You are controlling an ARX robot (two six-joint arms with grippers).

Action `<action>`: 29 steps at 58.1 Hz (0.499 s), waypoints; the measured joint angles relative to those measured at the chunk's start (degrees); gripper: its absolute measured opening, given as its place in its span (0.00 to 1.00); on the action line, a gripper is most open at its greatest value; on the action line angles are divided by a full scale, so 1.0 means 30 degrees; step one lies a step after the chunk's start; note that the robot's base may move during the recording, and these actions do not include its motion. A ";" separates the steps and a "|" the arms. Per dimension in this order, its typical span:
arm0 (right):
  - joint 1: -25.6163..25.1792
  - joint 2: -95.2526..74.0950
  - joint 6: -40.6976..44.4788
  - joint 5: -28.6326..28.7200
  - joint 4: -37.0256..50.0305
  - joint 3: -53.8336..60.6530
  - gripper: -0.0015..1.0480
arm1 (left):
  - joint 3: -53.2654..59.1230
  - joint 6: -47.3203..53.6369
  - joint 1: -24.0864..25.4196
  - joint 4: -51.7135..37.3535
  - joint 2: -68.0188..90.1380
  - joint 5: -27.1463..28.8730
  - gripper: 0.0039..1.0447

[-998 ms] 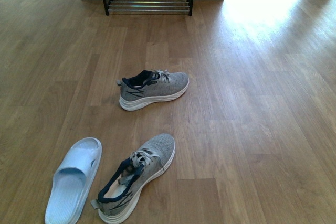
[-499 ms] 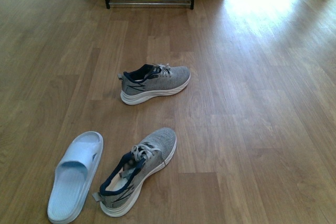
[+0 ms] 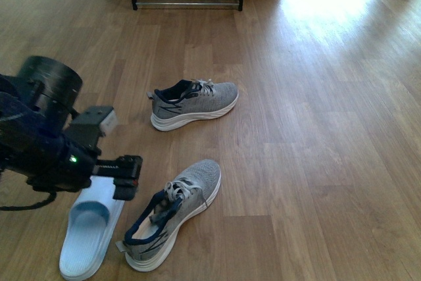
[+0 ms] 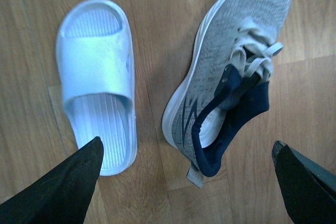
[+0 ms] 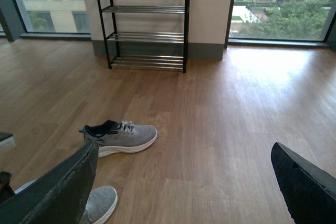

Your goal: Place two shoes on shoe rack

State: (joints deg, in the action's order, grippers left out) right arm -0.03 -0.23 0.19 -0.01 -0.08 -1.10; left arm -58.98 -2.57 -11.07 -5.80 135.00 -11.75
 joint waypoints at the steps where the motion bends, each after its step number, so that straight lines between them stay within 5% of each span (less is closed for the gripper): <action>1: 0.0000 0.0000 0.0000 0.0000 0.0000 0.0000 0.91 | -0.0146 0.0000 -0.0051 0.0058 0.0211 -0.0095 0.91; 29: 0.0000 0.0000 0.0000 0.0000 0.0000 0.0000 0.91 | -0.5719 0.2222 -0.0794 0.3162 0.5100 -0.0299 0.91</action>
State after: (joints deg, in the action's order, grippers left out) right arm -0.03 -0.23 0.19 -0.01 -0.08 -1.10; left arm -76.14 4.10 -13.45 3.68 150.30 -12.64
